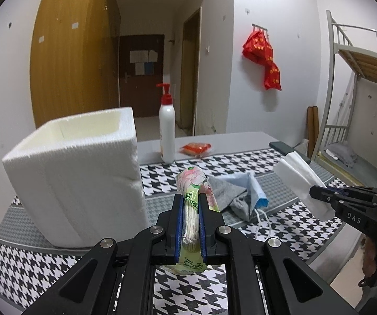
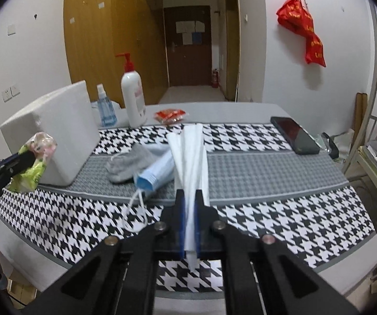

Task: Organize soft objects
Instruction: 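Carry the bread bag and tissues with both grippers over the white foam box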

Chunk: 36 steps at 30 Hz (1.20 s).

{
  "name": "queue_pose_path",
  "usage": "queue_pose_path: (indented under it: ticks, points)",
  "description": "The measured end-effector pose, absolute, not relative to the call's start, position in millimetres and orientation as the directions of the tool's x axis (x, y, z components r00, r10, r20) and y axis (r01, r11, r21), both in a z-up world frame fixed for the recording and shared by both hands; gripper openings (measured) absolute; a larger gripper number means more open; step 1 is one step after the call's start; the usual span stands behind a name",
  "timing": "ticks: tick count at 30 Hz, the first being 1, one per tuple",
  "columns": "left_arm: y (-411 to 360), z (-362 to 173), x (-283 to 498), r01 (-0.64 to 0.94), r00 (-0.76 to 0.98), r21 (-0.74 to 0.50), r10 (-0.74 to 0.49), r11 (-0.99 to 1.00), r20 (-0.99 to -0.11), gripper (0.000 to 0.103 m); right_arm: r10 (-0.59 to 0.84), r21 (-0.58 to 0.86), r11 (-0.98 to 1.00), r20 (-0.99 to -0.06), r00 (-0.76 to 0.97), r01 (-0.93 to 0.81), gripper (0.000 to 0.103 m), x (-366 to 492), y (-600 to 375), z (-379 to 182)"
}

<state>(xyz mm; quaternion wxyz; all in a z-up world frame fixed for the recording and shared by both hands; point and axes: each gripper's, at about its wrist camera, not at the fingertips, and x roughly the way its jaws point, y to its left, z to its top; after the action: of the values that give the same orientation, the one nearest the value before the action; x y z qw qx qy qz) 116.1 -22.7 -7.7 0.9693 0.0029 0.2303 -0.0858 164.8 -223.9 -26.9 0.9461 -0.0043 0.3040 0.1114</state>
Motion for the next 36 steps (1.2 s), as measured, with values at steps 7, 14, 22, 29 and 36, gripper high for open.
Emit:
queue_pose_path:
  ticks: [7,14,22,29,36]
  points:
    - [-22,5,115,0.163,0.897,-0.018,-0.156,0.986,-0.414,0.011,0.238,0.071,0.969,-0.531,0.813,-0.237,0.008,164,-214,-10]
    - [-22,18,112,0.152,0.916,-0.001,-0.141,0.988,-0.375,0.011,0.276,0.088,0.959,-0.494,0.824,-0.269,0.008,164,-206,4]
    - [-14,30,110,0.127,0.933,0.008,-0.117,0.992,-0.339,0.011,0.325,0.084,0.942,-0.460,0.827,-0.324,0.008,164,-190,17]
    - [-8,40,108,0.109,0.944,0.014,-0.099,0.994,-0.316,0.011,0.373,0.080,0.923,-0.432,0.821,-0.377,0.008,164,-178,27]
    - [6,51,103,0.078,0.955,0.010,-0.072,0.997,-0.287,0.011,0.418,0.075,0.901,-0.408,0.812,-0.427,0.008,167,-166,35]
